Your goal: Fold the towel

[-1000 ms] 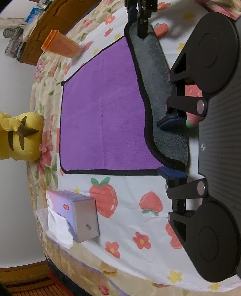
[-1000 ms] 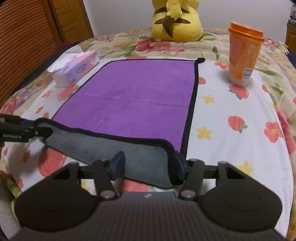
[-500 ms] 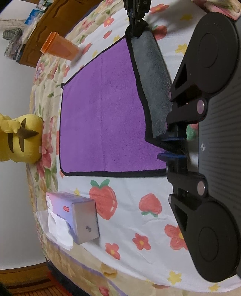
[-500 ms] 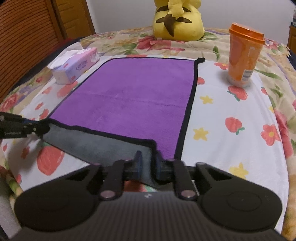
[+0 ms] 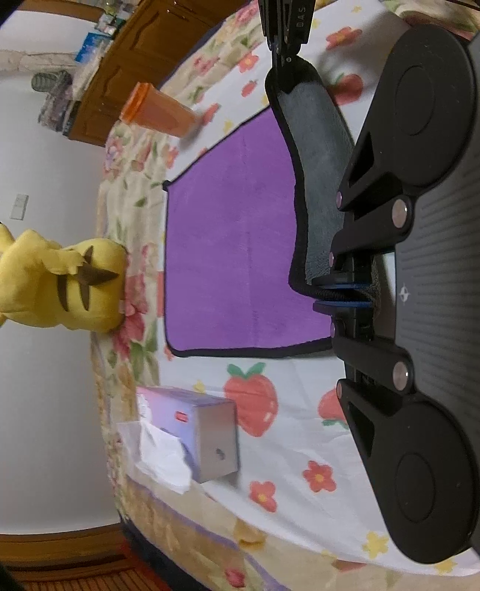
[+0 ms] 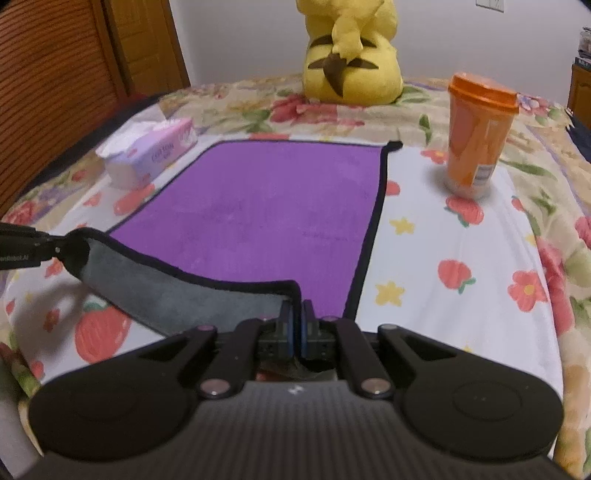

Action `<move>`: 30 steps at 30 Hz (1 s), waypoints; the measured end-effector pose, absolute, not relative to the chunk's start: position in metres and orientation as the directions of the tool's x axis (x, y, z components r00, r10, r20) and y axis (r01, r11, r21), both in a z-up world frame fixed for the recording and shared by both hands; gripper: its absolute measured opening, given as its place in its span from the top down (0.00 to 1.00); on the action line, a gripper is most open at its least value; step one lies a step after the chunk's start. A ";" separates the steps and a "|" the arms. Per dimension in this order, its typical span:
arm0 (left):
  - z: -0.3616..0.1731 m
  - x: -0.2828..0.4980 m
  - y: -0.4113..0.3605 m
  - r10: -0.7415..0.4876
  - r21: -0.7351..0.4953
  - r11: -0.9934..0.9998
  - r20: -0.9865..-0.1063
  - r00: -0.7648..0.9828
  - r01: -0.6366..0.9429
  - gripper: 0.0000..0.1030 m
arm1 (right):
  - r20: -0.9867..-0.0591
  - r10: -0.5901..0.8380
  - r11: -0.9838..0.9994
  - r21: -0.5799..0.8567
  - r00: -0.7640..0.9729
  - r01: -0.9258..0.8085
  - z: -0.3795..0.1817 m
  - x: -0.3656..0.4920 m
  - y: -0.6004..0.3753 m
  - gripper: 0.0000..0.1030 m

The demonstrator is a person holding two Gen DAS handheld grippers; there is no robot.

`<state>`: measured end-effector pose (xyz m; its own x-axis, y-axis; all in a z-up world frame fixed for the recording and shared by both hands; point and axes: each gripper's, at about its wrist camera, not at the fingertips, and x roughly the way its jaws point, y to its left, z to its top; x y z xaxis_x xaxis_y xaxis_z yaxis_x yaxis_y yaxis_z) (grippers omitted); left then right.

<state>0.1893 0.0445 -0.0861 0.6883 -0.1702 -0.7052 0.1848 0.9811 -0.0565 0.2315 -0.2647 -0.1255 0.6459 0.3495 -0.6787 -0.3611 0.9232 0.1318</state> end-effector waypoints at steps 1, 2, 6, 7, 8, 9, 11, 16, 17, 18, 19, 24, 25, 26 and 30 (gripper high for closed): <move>-0.084 0.189 0.044 -0.172 -0.055 0.981 -0.699 0.694 0.188 0.91 | -0.673 0.352 0.923 0.133 0.650 -0.362 -0.124 0.232 -0.265 0.95; -0.083 0.188 0.044 -0.173 -0.054 0.980 -0.694 0.699 0.190 0.91 | -0.668 0.354 0.922 0.134 0.655 -0.363 -0.123 0.232 -0.266 0.95; -0.078 0.188 0.044 -0.183 -0.056 0.979 -0.674 0.716 0.197 0.91 | -0.651 0.361 0.922 0.141 0.668 -0.362 -0.119 0.234 -0.269 0.95; -0.077 0.188 0.044 -0.183 -0.055 0.979 -0.670 0.719 0.197 0.91 | -0.647 0.362 0.922 0.141 0.671 -0.361 -0.118 0.235 -0.269 0.95; -0.076 0.188 0.043 -0.183 -0.054 0.979 -0.667 0.722 0.199 0.91 | -0.644 0.363 0.922 0.142 0.674 -0.361 -0.118 0.235 -0.270 0.95; -0.076 0.189 0.043 -0.184 -0.054 0.978 -0.664 0.725 0.199 0.91 | -0.641 0.364 0.921 0.141 0.676 -0.362 -0.117 0.236 -0.270 0.95; -0.075 0.190 0.043 -0.184 -0.052 0.978 -0.660 0.728 0.200 0.91 | -0.635 0.365 0.921 0.141 0.681 -0.363 -0.116 0.238 -0.270 0.95; -0.073 0.194 0.043 -0.185 -0.045 0.978 -0.654 0.734 0.206 0.91 | -0.622 0.371 0.919 0.139 0.690 -0.369 -0.114 0.242 -0.270 0.96; -0.072 0.195 0.043 -0.186 -0.045 0.977 -0.651 0.736 0.208 0.91 | -0.620 0.371 0.919 0.138 0.691 -0.370 -0.114 0.243 -0.271 0.96; -0.071 0.196 0.043 -0.188 -0.045 0.977 -0.648 0.739 0.209 0.91 | -0.619 0.371 0.919 0.136 0.693 -0.370 -0.114 0.245 -0.270 0.96; -0.070 0.197 0.043 -0.189 -0.046 0.977 -0.645 0.741 0.210 0.91 | -0.617 0.371 0.919 0.136 0.694 -0.370 -0.114 0.245 -0.271 0.96; -0.070 0.203 0.043 -0.191 -0.042 0.976 -0.641 0.743 0.214 0.91 | -0.604 0.378 0.916 0.135 0.702 -0.377 -0.112 0.249 -0.270 0.96; -0.070 0.204 0.043 -0.190 -0.041 0.976 -0.641 0.743 0.215 0.91 | -0.601 0.379 0.916 0.134 0.704 -0.378 -0.111 0.250 -0.270 0.96; -0.071 0.205 0.043 -0.190 -0.041 0.976 -0.641 0.743 0.215 0.92 | -0.599 0.380 0.915 0.134 0.705 -0.380 -0.111 0.251 -0.270 0.96; -0.072 0.211 0.043 -0.189 -0.038 0.976 -0.642 0.743 0.216 0.92 | -0.596 0.381 0.914 0.126 0.706 -0.387 -0.112 0.255 -0.269 0.96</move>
<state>0.2107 0.0432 -0.0721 0.7429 -0.1894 -0.6420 0.2161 0.9756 -0.0377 0.2549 -0.2689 -0.1118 0.7064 0.3813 -0.5964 -0.3865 0.9136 0.1263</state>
